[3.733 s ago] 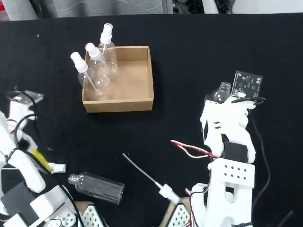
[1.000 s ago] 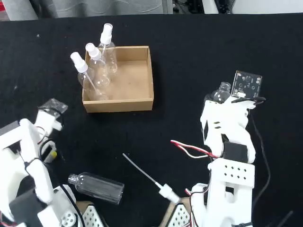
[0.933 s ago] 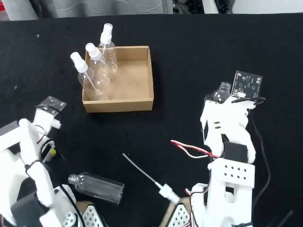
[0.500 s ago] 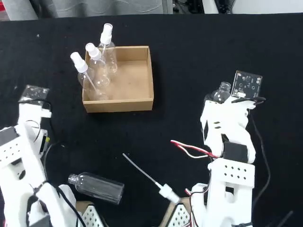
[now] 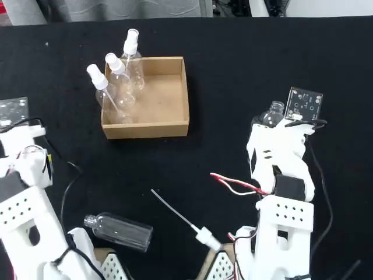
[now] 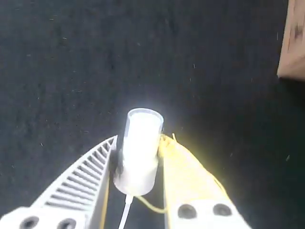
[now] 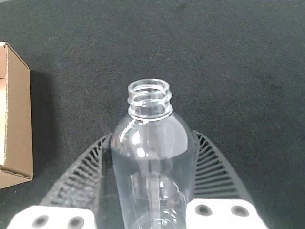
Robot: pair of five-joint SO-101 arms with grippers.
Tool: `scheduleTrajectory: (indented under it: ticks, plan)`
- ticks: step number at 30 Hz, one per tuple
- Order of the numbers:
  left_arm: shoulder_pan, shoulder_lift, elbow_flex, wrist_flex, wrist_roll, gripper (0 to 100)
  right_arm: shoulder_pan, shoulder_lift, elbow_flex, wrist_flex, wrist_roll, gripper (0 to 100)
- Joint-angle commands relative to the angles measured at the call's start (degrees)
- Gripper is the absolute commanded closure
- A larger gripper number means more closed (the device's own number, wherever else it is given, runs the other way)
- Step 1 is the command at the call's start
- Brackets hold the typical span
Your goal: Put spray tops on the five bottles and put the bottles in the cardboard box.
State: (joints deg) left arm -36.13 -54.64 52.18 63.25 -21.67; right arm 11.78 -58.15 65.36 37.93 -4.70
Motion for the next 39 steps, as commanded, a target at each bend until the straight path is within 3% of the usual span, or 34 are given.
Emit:
scheduleTrajectory:
  ticks: [1,22,29,35,39]
  plan:
    - [0.22,-5.36,-2.59,0.0,6.33,97,1.05,-2.07,-0.4,-1.67,0.62,88.4]
    - [0.22,-22.24,-3.21,-0.09,23.03,97,1.05,-2.07,-0.31,-1.58,0.62,88.4]
    - [0.22,-24.62,-3.47,-6.68,35.16,97,1.05,-2.07,-0.31,-1.58,0.62,88.4]
    - [0.13,-27.34,-3.56,-10.64,39.3,97,1.05,-2.07,-0.31,-1.67,0.62,88.4]
    - [-0.22,-29.63,-3.38,-12.04,45.71,97,1.05,-2.07,-0.31,-1.67,0.62,88.4]
